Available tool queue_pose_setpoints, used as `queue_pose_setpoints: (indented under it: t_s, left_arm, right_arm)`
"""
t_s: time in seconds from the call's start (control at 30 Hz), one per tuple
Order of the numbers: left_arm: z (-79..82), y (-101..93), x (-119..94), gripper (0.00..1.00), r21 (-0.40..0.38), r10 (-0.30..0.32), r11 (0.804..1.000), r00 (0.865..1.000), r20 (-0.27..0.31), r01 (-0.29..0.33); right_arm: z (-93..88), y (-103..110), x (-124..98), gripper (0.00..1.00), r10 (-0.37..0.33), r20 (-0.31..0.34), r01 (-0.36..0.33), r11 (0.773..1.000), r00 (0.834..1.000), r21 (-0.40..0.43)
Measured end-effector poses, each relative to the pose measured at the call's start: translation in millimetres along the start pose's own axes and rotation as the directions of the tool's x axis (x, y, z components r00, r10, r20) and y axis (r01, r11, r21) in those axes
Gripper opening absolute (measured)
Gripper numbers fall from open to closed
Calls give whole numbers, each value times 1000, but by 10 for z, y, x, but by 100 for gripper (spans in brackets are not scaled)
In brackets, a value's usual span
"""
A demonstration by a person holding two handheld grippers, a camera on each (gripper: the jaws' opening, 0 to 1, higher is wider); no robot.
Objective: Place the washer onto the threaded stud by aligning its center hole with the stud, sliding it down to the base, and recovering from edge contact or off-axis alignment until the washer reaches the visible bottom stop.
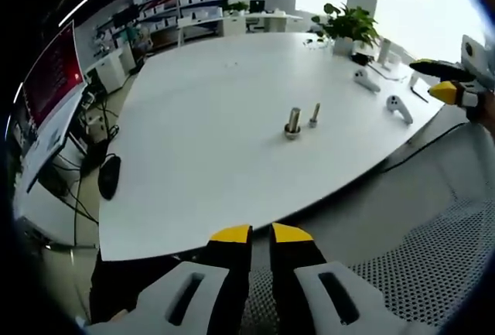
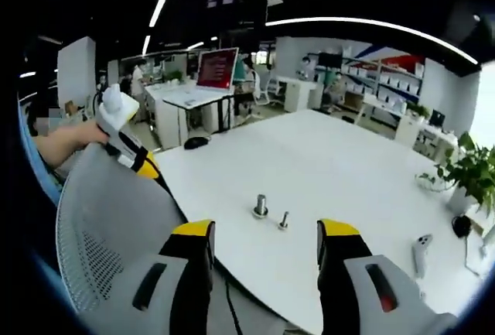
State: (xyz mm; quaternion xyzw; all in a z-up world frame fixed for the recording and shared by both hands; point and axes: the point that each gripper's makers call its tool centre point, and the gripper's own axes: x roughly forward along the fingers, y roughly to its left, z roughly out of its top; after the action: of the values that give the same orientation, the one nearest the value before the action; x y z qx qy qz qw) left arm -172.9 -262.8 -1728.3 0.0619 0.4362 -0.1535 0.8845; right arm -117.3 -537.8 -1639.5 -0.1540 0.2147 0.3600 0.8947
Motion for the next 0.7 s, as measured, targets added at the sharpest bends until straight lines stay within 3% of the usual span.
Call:
queue_pose_setpoints:
  t_s: [0.1, 0.27, 0.3, 0.37, 0.43, 0.6, 0.7]
  left_arm:
    - [18, 5, -5, 6, -7, 2, 1000, 1000, 12, -2]
    - [26, 23, -2, 6, -11, 8, 1000, 1000, 18, -8]
    - [25, 20, 0, 6, -13, 10, 1000, 1000, 24, -10]
    - [21, 16, -3, 6, -11, 10, 1000, 1000, 15, -10]
    - [59, 7, -9, 6, -9, 10, 1000, 1000, 28, -10]
    - [71, 14, 0, 6, -5, 11, 1000, 999, 32, -11]
    - [70, 11, 3, 6, -3, 9, 1000, 999, 31, -9]
  right_arm:
    - [-127, -4, 13, 56, -14, -20, 14, 1000, 1000, 15]
    - [-513, 112, 129, 56, -36, -103, 34, 999, 994, -27]
    - [-550, 153, 115, 54, 7, -131, 8, 994, 991, 111]
    - [-406, 45, 131, 54, -11, -5, 11, 979, 1000, 201]
    - [-467, 23, 122, 54, -1, -23, 8, 958, 1000, 287]
    - [-505, 12, 145, 51, 14, -53, -1, 971, 999, 241]
    - [-518, 36, 145, 51, 25, -60, -9, 967, 998, 253]
